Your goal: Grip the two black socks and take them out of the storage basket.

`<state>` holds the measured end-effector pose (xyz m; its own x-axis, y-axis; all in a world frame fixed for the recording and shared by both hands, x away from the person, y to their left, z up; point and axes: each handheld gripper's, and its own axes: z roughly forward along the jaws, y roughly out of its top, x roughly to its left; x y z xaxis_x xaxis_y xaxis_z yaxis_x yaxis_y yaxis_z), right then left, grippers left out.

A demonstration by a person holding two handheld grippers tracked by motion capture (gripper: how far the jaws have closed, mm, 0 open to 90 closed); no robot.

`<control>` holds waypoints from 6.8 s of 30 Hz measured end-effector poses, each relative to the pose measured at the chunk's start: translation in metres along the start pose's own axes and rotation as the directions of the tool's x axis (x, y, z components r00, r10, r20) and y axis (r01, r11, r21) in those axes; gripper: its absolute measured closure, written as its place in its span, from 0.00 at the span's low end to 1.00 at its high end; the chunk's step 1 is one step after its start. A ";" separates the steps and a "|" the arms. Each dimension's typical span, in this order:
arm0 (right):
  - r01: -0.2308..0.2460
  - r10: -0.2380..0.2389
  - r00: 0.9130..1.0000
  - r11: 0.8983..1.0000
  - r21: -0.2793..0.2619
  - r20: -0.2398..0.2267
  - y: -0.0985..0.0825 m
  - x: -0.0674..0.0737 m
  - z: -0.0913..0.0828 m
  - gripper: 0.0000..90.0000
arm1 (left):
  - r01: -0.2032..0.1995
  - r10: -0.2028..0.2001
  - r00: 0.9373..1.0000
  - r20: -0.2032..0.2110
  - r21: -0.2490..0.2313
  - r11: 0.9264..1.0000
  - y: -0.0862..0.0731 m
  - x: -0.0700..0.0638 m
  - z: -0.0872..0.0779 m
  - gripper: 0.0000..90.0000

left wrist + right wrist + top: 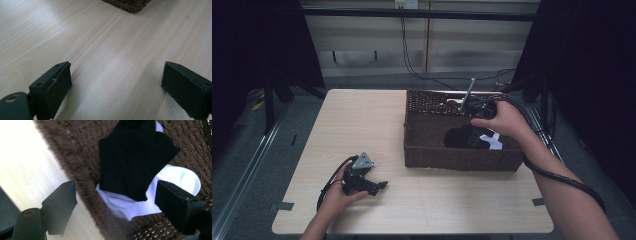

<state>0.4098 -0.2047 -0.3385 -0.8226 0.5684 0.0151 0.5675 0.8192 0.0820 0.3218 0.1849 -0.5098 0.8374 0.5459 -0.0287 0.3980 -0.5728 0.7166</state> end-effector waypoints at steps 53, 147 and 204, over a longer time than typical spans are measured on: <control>-0.174 0.181 0.978 0.982 0.071 -0.101 -0.008 -0.045 0.045 0.96 | -0.003 0.003 1.000 0.006 0.000 1.000 0.000 0.000 0.000 0.09; 0.195 -0.191 0.971 0.981 0.020 -0.146 -0.008 0.091 -0.042 0.93 | -0.005 0.005 1.000 0.005 0.001 1.000 0.000 0.000 0.000 0.09; -0.197 0.196 0.980 0.980 -0.019 -0.016 -0.012 -0.049 0.068 0.51 | -0.003 0.003 1.000 0.004 -0.003 1.000 0.000 0.000 0.000 0.09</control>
<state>0.4455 -0.2369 -0.4077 -0.6956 0.7169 0.0471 0.7174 0.6899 0.0969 0.3219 0.1845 -0.5101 0.8401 0.5416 -0.0289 0.3942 -0.5730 0.7185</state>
